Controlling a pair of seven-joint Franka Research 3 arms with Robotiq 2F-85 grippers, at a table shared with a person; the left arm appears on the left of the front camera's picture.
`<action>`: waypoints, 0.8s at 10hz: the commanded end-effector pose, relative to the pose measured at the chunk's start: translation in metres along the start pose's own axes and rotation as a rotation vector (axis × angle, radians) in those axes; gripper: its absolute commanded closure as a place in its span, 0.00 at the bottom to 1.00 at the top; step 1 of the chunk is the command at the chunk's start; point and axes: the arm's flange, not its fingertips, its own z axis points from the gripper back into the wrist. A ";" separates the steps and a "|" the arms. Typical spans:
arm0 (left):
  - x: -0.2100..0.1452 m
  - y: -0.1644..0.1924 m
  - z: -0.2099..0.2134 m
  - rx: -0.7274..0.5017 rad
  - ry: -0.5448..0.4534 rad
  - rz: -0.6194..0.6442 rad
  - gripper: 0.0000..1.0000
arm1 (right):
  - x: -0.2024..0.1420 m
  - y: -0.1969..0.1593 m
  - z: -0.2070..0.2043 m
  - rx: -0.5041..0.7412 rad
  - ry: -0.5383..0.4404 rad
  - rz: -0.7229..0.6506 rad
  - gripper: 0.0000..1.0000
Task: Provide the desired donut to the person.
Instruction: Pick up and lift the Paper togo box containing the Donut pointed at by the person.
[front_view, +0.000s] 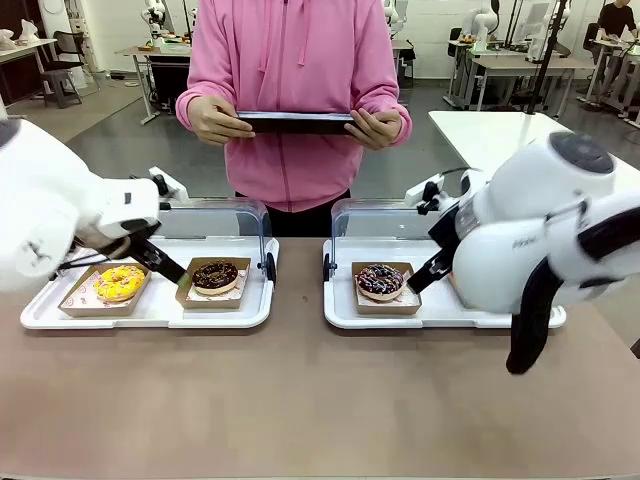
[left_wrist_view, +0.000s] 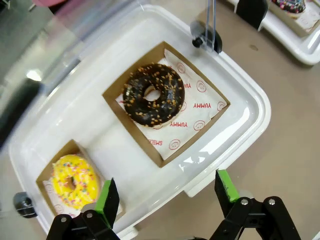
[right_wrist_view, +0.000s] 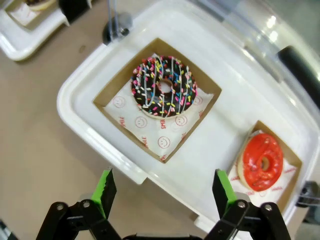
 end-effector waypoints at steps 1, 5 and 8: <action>-0.057 0.024 0.067 -0.083 -0.048 -0.025 0.00 | -0.056 -0.018 0.083 0.143 -0.064 0.121 0.00; -0.120 0.041 0.120 -0.123 -0.153 -0.051 0.00 | -0.106 -0.014 0.146 0.130 -0.149 0.176 0.00; -0.151 0.051 0.127 -0.177 -0.210 -0.024 0.00 | -0.133 -0.031 0.156 0.150 -0.210 0.186 0.00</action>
